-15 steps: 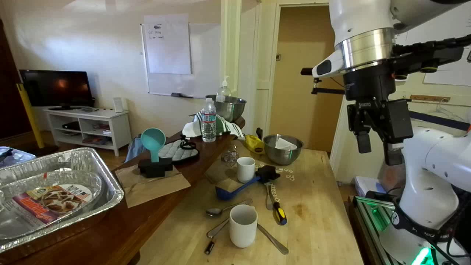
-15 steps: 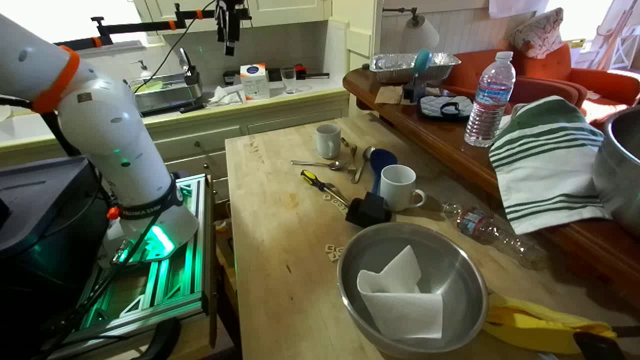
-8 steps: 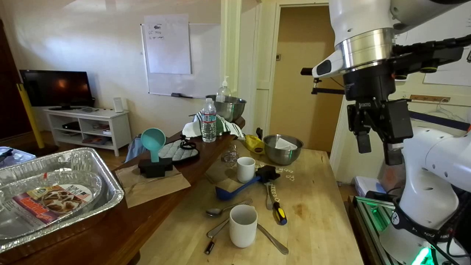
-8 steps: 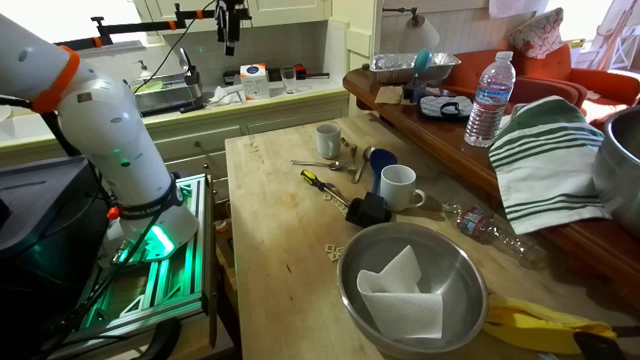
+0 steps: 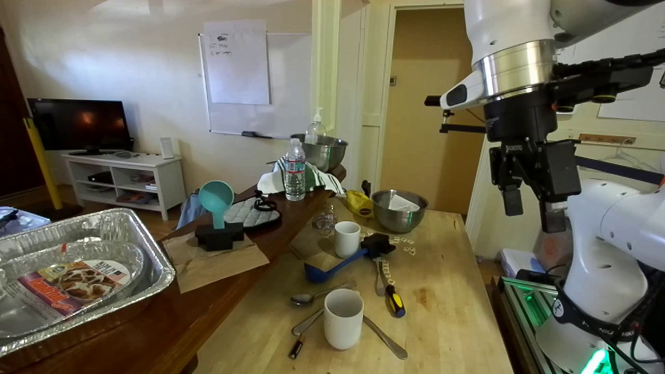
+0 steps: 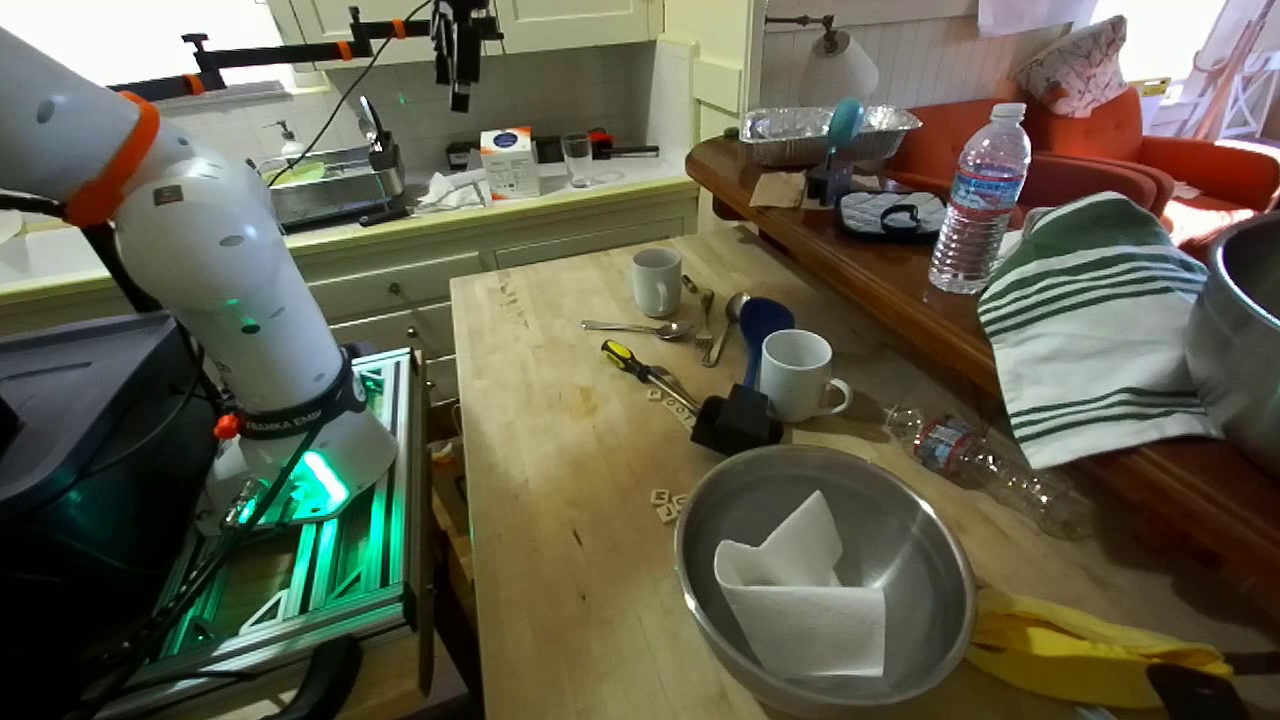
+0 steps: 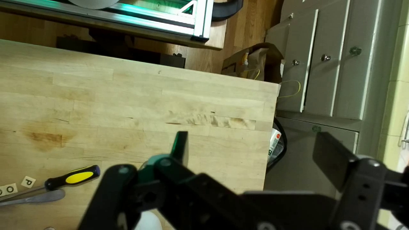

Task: Take the white napkin out of the silver bowl and put it on the countertop.

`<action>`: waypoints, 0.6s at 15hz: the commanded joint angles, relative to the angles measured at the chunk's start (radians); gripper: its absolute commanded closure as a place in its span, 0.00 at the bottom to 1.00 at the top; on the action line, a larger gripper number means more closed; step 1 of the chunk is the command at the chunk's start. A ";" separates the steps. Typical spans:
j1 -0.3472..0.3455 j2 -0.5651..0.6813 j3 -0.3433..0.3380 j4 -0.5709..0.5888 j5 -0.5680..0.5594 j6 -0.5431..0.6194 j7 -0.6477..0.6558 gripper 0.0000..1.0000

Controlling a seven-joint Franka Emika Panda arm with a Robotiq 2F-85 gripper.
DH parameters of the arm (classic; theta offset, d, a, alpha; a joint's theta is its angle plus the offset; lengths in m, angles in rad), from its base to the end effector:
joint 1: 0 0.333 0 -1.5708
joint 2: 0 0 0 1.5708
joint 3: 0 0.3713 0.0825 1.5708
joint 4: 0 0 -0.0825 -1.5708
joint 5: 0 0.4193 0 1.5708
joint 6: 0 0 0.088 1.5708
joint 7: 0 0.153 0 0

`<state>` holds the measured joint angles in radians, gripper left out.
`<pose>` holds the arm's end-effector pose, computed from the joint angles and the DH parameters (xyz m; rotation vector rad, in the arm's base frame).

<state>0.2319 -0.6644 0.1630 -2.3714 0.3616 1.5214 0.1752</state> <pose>0.2759 0.1856 0.5357 -2.9070 -0.2315 0.3692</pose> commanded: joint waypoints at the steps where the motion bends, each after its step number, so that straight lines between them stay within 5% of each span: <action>1: -0.063 -0.024 -0.015 0.009 -0.034 -0.024 -0.022 0.00; 9: -0.290 -0.118 -0.251 0.048 -0.169 -0.124 -0.083 0.00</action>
<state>0.0189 -0.7502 -0.0241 -2.3420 0.2313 1.4369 0.1275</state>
